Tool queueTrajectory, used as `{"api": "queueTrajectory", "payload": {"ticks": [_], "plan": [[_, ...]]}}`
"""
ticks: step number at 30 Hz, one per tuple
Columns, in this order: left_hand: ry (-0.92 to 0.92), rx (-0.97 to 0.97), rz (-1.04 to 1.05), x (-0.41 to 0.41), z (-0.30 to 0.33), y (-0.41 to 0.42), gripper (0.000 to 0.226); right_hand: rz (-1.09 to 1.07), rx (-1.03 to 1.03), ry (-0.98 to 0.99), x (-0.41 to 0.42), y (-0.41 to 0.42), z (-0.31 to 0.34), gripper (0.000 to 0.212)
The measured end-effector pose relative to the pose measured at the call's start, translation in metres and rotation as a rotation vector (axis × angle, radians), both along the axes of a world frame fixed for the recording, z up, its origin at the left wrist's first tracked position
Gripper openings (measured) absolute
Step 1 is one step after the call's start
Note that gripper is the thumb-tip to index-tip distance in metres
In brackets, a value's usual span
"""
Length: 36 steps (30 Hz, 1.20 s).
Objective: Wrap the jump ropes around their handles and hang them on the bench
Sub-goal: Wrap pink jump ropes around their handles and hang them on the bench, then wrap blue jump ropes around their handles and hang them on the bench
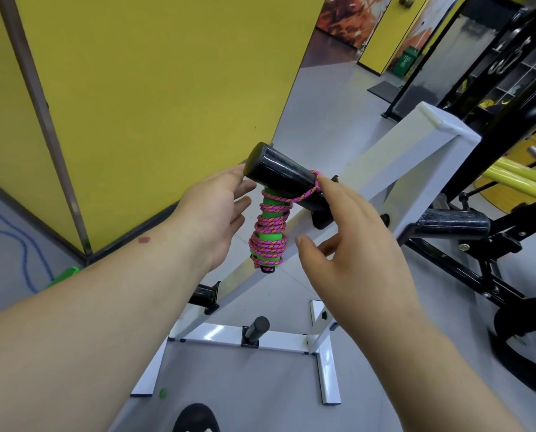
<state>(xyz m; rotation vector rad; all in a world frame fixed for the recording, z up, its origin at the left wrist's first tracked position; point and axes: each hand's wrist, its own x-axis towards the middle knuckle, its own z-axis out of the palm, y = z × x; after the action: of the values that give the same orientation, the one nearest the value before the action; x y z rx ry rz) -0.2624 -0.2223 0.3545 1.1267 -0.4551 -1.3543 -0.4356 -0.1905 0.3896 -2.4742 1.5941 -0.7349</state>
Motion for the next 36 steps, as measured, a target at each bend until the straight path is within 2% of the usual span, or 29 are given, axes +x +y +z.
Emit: {"api": "queueTrajectory", "payload": {"ticks": [4, 10, 19, 28, 33, 36], "plan": [[-0.023, -0.022, 0.032, 0.002, 0.004, 0.005, 0.030, -0.008, 0.002, -0.019, 0.009, 0.006, -0.002, 0.072], [-0.122, -0.066, 0.050, 0.017, 0.013, 0.024, 0.032, 0.027, 0.006, -0.010, 0.029, 0.016, 0.002, 0.074], [-0.360, -0.094, 0.174, 0.078, 0.009, 0.080, 0.031, 0.180, 0.015, -0.037, 0.117, 0.048, -0.017, 0.073], [-0.786, -0.033, 0.345, 0.161, -0.033, 0.161, 0.042, 0.374, 0.008, 0.056, 0.202, 0.084, -0.047, 0.063], [-1.091, 0.108, 0.296, 0.201, -0.069, 0.215, 0.059, 0.471, 0.045, 0.140, 0.245, 0.107, -0.092, 0.063], [-1.271, 0.202, 0.240, 0.217, -0.095, 0.241, 0.053, 0.499, 0.100, 0.199, 0.261, 0.122, -0.127, 0.064]]}}
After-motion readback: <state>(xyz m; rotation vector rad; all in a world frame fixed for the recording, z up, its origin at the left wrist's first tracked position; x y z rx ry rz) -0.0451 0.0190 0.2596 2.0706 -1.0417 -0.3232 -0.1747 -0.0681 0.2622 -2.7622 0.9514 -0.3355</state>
